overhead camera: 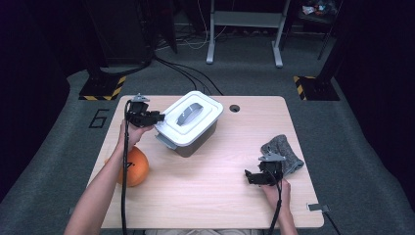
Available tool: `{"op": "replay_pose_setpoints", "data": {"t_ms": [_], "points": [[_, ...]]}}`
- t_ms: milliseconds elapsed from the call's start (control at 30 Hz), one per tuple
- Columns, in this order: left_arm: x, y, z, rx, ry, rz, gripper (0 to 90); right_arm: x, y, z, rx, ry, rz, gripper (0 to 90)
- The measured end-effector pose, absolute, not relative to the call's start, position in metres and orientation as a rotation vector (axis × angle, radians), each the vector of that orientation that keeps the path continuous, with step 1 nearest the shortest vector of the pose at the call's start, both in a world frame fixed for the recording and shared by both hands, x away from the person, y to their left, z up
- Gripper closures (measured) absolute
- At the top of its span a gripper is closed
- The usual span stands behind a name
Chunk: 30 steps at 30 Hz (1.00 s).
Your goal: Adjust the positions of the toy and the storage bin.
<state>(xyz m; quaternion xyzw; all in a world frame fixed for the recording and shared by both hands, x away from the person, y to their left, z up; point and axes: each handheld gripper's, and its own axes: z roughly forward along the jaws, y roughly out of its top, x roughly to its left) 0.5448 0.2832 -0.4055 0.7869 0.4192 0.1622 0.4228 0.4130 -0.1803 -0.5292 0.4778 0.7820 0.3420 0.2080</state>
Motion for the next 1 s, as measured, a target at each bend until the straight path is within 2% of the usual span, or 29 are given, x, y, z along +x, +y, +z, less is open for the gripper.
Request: {"op": "replay_pose_setpoints", "data": {"t_ms": [833, 1000], "points": [[0.537, 0.248, -0.405, 2.010, 0.964, 0.404, 63.9, 0.413, -0.181, -0.529, 1.321, 2.185, 0.950, 7.3], [0.528, 0.246, -0.407, 1.986, 0.987, 0.373, 59.3, 0.413, -0.180, -0.529, 1.329, 2.178, 0.952, 7.3]]}}
